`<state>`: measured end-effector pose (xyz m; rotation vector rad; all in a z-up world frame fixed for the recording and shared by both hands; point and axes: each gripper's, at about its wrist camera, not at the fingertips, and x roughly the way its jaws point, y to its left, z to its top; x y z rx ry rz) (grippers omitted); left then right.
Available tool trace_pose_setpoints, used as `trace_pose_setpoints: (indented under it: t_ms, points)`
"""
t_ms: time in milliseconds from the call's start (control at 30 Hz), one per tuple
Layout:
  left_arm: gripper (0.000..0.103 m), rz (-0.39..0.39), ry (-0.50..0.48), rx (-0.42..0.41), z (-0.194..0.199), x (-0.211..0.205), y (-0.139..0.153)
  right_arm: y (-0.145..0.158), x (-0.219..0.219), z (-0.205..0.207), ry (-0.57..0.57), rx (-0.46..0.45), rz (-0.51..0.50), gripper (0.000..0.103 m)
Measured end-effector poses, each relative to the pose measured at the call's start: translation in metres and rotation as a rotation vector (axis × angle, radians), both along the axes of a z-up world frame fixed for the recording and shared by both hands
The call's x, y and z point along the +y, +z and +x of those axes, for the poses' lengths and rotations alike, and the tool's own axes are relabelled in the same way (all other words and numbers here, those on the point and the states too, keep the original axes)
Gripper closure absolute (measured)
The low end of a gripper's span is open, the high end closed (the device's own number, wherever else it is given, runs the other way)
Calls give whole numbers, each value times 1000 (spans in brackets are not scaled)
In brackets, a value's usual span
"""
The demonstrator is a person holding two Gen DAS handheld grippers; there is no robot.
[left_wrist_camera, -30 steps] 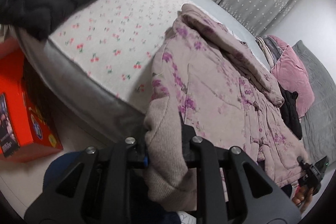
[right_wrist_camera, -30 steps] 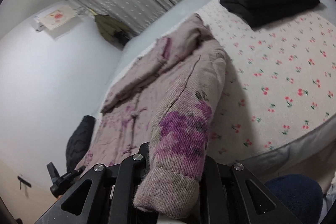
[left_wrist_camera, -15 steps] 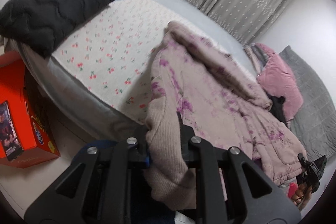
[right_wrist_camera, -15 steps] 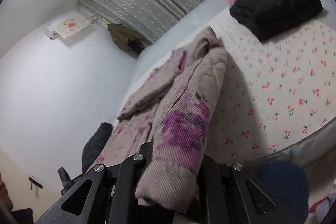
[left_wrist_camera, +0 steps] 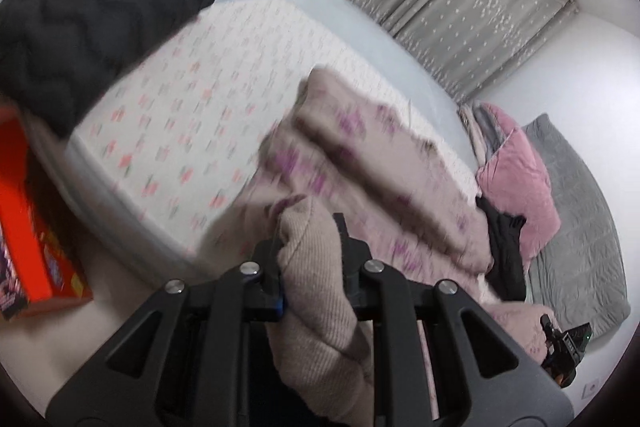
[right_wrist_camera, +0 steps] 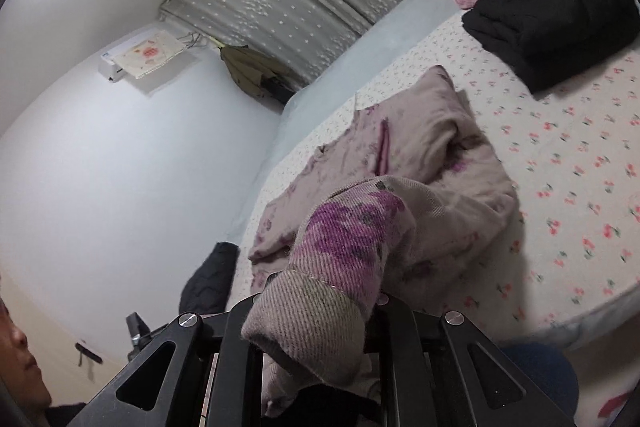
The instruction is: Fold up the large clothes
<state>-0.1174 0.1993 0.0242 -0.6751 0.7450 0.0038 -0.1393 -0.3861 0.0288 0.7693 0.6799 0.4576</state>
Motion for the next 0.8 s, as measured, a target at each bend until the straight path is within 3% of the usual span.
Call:
trace_pose_setpoints:
  t_ms: [100,200,300,367,433,500,533,567,633,700,733,800]
  points:
    - [82,15,31,-69,38,-4,34,29,-2,37,-11,-64,46,88]
    - [81,12,81,-134,105,-9,69,54,-6,94,-44,-108,122,87]
    - [80,52,136,-126,177,-14,74,64,-4,168,-81,-91,121,87]
    - [70,-14,84,-102,236,-10,61,45,-8,233,-141,0,165,85]
    - [62,-170,37,-34,284,1,30,5,-16,295,-194,134,192,83]
    - [61,-304,107,6,292,15,-1,-49,-25,333,-217,328,254,77]
    - [60,-326,121,-5,289,19,-10,-78,-31,341,-210,417,349,77]
    - [57,-334,132,-21,285,22,-18,-95,-36,343,-195,449,436,76]
    - [52,-312,150,-17,280,24,-35,-104,-46,340,-173,405,501,72]
    - [52,-296,134,49,287,24,-52,-93,-59,333,-178,336,473,62]
    - [52,-301,110,98,293,21,-63,-80,-66,329,-203,296,418,58]
    - [45,-272,69,132,301,14,-67,-51,-74,318,-263,188,254,40]
